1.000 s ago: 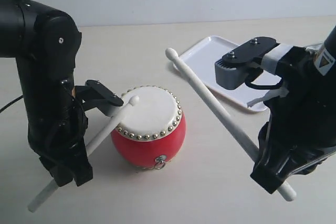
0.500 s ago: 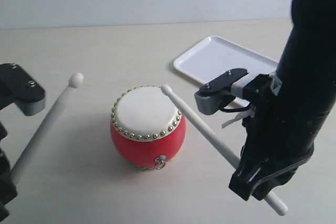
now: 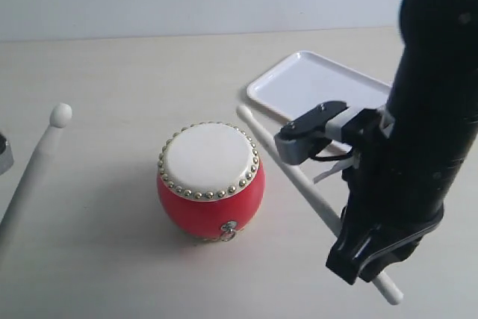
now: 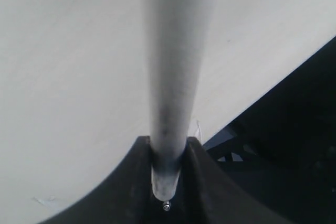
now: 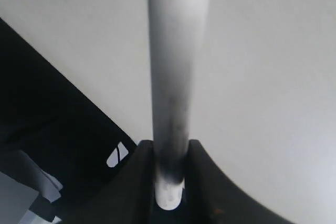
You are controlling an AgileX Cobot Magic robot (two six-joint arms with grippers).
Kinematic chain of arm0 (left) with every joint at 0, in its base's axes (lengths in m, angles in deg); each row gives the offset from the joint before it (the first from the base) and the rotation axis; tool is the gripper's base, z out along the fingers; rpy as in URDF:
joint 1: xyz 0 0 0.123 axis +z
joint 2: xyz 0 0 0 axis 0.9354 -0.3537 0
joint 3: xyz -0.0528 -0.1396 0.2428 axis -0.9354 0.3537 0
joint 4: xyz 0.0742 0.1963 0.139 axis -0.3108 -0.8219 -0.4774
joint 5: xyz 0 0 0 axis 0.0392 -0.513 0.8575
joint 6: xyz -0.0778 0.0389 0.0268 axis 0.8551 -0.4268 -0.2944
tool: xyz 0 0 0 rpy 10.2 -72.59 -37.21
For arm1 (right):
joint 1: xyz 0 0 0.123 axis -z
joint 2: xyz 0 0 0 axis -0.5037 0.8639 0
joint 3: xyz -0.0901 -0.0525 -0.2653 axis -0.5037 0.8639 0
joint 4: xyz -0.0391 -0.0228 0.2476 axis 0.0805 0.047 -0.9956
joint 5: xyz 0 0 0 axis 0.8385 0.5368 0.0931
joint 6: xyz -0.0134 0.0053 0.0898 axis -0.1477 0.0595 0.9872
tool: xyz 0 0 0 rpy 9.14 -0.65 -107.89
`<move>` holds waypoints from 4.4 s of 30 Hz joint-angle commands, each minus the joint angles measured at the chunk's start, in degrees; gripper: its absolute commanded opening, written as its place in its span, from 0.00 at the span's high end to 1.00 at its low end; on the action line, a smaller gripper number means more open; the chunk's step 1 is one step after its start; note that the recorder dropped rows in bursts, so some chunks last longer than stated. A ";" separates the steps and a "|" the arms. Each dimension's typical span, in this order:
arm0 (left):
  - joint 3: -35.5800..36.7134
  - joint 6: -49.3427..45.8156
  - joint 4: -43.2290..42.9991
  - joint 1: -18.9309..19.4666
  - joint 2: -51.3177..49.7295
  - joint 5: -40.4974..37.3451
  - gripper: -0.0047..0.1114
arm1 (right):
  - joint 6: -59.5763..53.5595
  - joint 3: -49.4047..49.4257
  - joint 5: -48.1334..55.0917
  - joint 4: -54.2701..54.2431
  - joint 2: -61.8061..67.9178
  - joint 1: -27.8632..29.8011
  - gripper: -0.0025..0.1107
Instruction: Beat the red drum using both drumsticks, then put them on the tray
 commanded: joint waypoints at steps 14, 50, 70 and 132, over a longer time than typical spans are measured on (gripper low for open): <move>-19.62 -8.82 1.14 -0.38 -32.99 -0.29 0.96 | 2.57 0.93 0.15 1.52 -14.84 -0.07 0.98; 4.09 -1.19 7.39 -0.28 -0.93 9.54 0.96 | 0.73 4.64 -5.89 3.85 -7.23 3.57 0.98; 9.61 -6.91 19.07 -0.16 -4.31 16.31 0.96 | -3.76 3.19 -1.05 -2.58 -4.70 3.20 0.98; -4.89 -12.05 8.05 -0.16 -20.85 6.85 0.96 | 1.76 -9.10 0.15 7.36 3.78 -3.16 0.98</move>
